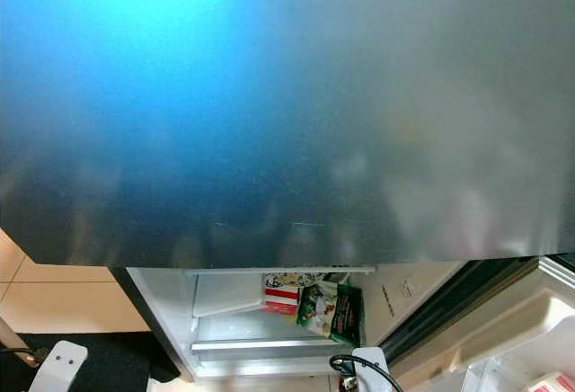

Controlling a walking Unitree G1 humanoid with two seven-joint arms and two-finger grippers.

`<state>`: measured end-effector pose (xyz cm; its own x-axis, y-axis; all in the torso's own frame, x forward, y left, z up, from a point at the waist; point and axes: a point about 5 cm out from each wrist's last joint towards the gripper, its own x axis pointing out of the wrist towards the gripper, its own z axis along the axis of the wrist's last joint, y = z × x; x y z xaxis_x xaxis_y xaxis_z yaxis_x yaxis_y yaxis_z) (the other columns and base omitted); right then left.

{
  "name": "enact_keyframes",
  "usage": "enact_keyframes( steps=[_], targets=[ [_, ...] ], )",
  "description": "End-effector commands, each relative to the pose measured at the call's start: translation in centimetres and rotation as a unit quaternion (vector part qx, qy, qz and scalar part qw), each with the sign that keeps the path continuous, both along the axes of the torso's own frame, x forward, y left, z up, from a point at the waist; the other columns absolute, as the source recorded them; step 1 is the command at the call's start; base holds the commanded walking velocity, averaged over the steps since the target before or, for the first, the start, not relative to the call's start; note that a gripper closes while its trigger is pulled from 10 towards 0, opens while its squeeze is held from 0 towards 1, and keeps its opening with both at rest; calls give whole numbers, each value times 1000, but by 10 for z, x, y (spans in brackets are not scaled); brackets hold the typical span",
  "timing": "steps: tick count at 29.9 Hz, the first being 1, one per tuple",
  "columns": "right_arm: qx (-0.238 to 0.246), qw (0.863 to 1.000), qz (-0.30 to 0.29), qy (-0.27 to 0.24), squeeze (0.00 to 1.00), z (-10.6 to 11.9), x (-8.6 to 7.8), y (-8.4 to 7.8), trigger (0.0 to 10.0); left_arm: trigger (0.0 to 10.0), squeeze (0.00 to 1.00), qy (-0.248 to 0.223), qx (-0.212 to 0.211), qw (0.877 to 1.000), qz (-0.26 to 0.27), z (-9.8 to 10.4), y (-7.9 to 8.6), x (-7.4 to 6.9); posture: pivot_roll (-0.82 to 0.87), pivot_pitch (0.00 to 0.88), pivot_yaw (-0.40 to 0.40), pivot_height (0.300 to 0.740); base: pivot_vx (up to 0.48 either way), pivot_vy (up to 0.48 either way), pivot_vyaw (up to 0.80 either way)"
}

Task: Restocking fridge

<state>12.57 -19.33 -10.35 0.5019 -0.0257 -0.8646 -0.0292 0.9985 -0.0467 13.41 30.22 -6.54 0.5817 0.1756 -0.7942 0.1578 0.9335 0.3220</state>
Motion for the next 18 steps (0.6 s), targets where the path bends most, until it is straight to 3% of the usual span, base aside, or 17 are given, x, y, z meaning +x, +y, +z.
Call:
enact_keyframes(
  steps=[1,18],
  targets=[
    [4,1000,-3,2,0,-1,-2,1,10000,10000,294,12,-3,1000,2,-3,0,-6,26,60,-31,740,-292,0,0],
    [4,1000,-4,1,0,-1,-1,2,10000,10000,298,13,-2,1000,1,-3,0,-5,27,60,-31,740,-292,0,0]
  ],
)
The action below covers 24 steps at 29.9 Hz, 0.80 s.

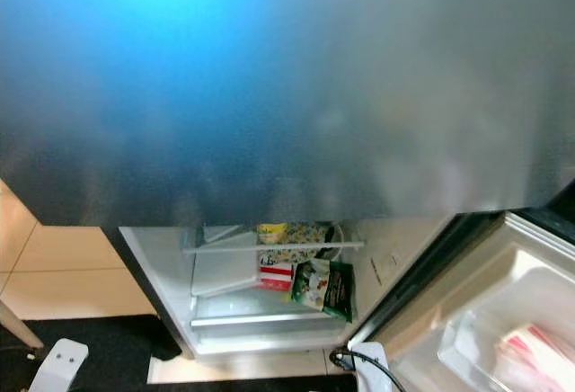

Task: Restocking fridge

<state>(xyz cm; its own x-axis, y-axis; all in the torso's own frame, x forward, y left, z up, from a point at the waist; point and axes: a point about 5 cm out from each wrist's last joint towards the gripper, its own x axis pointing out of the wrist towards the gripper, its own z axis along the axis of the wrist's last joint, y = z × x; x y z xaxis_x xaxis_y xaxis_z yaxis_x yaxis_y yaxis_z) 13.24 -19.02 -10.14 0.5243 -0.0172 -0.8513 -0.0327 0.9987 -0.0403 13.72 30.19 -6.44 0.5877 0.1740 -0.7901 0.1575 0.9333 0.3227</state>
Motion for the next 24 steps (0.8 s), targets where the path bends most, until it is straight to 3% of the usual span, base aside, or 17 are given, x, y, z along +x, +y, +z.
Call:
enact_keyframes(
  steps=[1,24],
  targets=[
    [1,1000,-6,14,0,-3,-8,-2,10000,10000,298,16,-2,1000,2,-4,0,-8,27,60,-31,740,-281,0,0],
    [3,1000,-6,13,0,-3,-8,0,10000,10000,302,15,-2,1000,2,-3,0,-8,25,59,-27,740,-273,0,0]
  ],
)
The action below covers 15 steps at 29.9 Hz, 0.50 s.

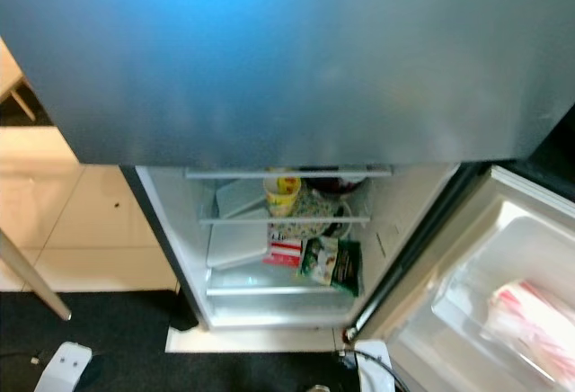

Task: Restocking fridge

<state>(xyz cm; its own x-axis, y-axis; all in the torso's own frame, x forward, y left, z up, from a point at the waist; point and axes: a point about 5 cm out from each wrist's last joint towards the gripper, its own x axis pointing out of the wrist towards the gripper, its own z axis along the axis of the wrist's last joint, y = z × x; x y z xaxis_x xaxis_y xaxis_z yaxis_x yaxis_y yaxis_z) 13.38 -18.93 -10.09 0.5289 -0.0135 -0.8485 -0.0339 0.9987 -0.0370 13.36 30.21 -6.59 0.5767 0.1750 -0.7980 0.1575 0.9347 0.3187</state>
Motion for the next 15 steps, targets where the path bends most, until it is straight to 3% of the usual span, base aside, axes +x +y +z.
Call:
enact_keyframes(
  steps=[1,15],
  targets=[
    [1,1000,-7,16,0,-3,-9,-1,10000,10000,298,9,-1,1000,0,-2,0,-4,25,59,-27,740,-270,0,0],
    [1,1000,-6,16,0,-3,-9,0,10000,10000,298,9,-1,1000,0,-2,0,-4,26,59,-27,740,-275,0,0]
  ],
)
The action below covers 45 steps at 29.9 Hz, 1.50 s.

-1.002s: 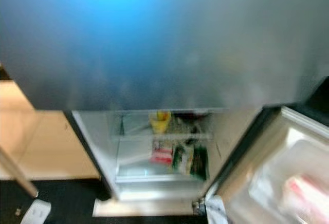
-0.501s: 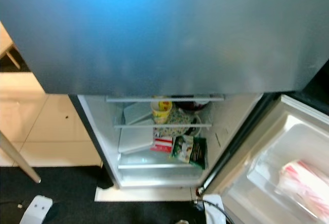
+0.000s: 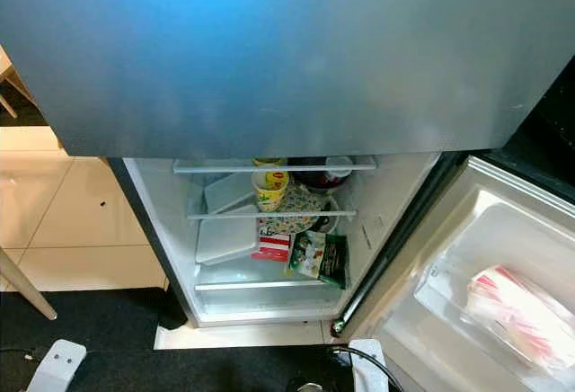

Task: Restocking fridge

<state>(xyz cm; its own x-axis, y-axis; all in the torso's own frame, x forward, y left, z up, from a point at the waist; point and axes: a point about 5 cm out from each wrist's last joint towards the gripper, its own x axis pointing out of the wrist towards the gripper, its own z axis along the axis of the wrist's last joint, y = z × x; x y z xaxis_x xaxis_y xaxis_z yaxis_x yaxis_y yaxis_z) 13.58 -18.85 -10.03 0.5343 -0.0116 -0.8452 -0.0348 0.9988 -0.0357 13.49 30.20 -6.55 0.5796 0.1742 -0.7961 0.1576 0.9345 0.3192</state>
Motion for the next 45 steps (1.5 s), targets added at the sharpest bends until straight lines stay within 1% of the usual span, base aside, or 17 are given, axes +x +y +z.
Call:
enact_keyframes(
  steps=[1,31,39,45],
  targets=[
    [1,1000,-6,19,0,-4,-11,-1,10000,10000,298,11,-1,1000,1,-2,0,-5,26,59,-27,740,-281,0,0],
    [-1,1000,-6,23,0,-4,-11,-2,10000,10000,294,11,1,1000,0,-2,1,-6,25,55,-25,740,-350,0,0],
    [1,1000,-7,23,0,-5,-13,-2,10000,10000,298,10,1,1000,1,-2,1,-6,25,55,-25,740,0,0,0],
    [8,1000,-7,13,0,-4,-11,-1,10000,10000,294,8,1,1000,2,-2,1,-6,24,59,-25,740,0,0,0]
  ],
)
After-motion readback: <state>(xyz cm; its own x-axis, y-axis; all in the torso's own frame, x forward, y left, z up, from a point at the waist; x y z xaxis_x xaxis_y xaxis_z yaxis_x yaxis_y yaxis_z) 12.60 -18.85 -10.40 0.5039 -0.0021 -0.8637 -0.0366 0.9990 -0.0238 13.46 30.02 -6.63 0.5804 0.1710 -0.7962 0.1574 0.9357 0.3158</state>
